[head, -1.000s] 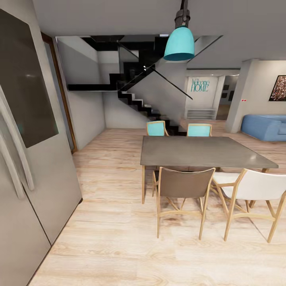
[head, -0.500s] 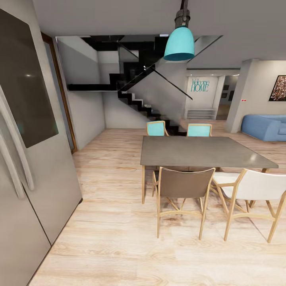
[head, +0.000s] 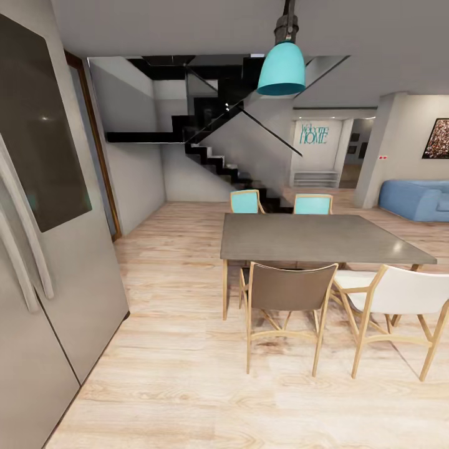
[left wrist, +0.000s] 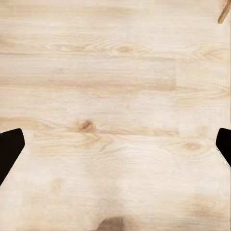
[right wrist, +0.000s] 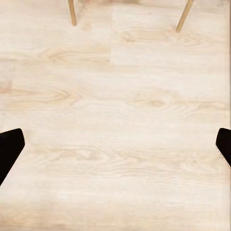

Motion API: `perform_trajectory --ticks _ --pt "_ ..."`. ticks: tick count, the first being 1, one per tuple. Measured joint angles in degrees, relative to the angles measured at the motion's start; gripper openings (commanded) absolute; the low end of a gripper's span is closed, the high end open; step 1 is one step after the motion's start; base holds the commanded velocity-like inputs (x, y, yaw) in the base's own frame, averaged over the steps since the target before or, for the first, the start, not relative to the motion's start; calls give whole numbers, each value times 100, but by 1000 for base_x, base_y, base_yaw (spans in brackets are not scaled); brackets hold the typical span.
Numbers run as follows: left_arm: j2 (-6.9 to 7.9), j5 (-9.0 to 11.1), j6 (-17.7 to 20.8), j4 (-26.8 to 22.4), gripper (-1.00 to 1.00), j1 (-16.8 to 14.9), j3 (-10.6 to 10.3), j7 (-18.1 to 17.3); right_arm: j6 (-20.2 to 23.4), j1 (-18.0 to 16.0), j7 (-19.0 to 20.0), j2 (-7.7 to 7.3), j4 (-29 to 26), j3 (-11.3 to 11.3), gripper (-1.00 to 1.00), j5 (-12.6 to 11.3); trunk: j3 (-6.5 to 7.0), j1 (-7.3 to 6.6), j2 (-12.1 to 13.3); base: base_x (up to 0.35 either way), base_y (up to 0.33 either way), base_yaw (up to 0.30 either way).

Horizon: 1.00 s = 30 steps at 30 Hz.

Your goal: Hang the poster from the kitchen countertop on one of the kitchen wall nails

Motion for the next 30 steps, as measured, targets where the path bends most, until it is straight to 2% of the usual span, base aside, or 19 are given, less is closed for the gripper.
perform_trajectory --ticks 12,23,30 --pt "0 10 -7 142 100 0 -2 -3 -3 38 -7 5 12 14 100 12 0 0 0 0 0 6" --pt "0 11 -8 155 100 0 -10 -10 -3 38 -15 11 12 7 100 11 0 0 0 -8 -7 221" --pt "0 11 -11 211 100 0 -14 -12 1 39 -7 -1 103 21 100 34 0 2 0 -178 -161 61"
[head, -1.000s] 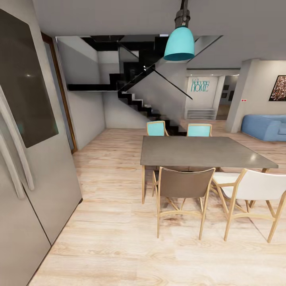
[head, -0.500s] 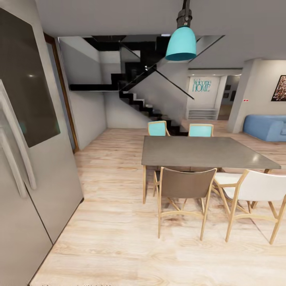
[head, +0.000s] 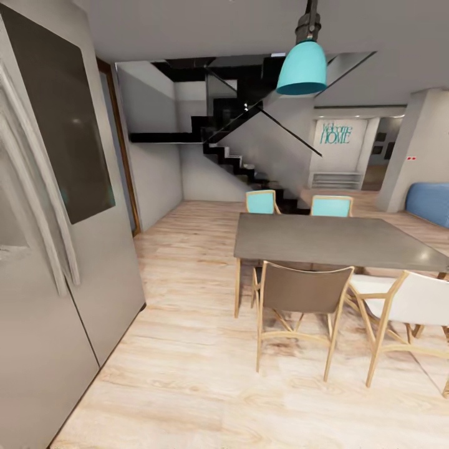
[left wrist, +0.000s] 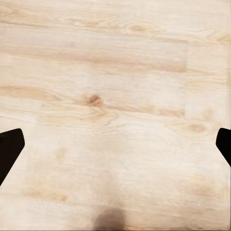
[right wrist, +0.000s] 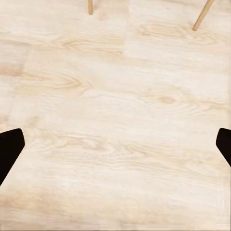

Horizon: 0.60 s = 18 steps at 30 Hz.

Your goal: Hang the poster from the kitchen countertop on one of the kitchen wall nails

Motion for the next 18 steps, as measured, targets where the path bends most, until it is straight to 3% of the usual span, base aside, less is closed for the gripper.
perform_trajectory --ticks 8,18 --pt "0 0 0 30 100 0 -4 -5 -3 0 8 3 92 7 100 1 0 0 0 -232 -204 21" --pt "0 0 1 31 100 0 -2 -8 1 -1 -8 38 102 16 100 -1 0 -2 0 -69 -60 251"
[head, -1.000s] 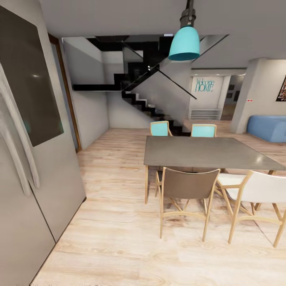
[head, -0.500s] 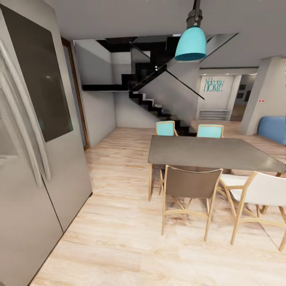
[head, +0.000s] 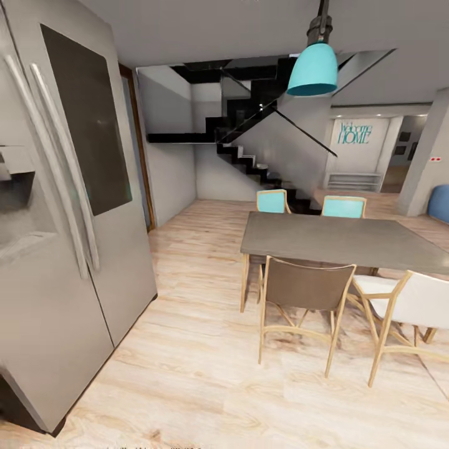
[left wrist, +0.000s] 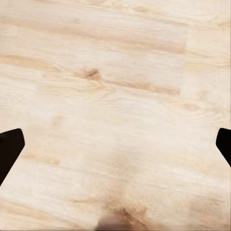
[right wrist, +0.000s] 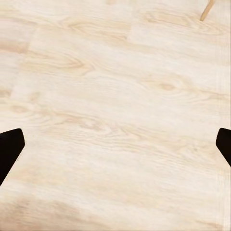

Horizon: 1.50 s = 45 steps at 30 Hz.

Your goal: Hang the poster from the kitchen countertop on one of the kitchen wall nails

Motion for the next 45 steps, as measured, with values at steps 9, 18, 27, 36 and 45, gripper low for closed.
perform_trajectory --ticks 9,18,27,36,45 --pt "0 0 5 0 100 0 -4 7 -5 0 -8 29 0 8 100 4 0 0 0 -4 -3 291" --pt "0 0 4 0 100 0 -4 8 -6 0 -9 31 0 9 100 7 0 0 0 0 0 293" --pt "-7 0 6 2 100 -1 -4 9 1 0 16 19 -2 15 100 2 -2 1 0 -50 -151 149" --pt "-6 0 7 1 100 0 -4 8 -10 0 8 20 0 12 100 1 -2 0 0 -50 -156 210" --pt "-5 0 1 0 100 0 3 8 -14 0 7 22 0 16 100 7 -2 0 0 -3 -11 290"
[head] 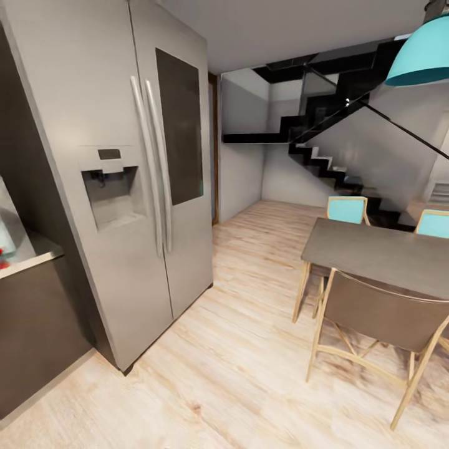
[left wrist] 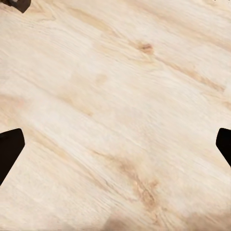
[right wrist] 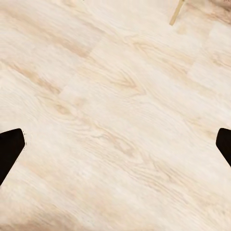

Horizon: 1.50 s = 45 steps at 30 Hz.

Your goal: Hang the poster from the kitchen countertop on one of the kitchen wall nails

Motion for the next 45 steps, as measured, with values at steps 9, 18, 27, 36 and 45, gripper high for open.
perform_trajectory --ticks 9,18,27,36,45 --pt "4 0 1 0 100 0 1 0 0 0 -1 0 0 0 100 2 0 0 0 0 -1 295" --pt "3 3 -1 0 100 0 1 0 0 0 -6 0 0 7 100 2 0 0 0 0 0 295" --pt "-2 0 4 2 100 0 -7 7 15 0 8 -11 2 4 100 2 0 0 0 0 -79 228" --pt "-4 0 5 3 100 -1 -11 16 13 1 23 -36 262 7 100 -1 0 0 0 0 -299 19" --pt "-4 0 8 0 100 0 -1 14 6 0 6 -10 303 0 100 -6 0 0 0 0 -112 121"
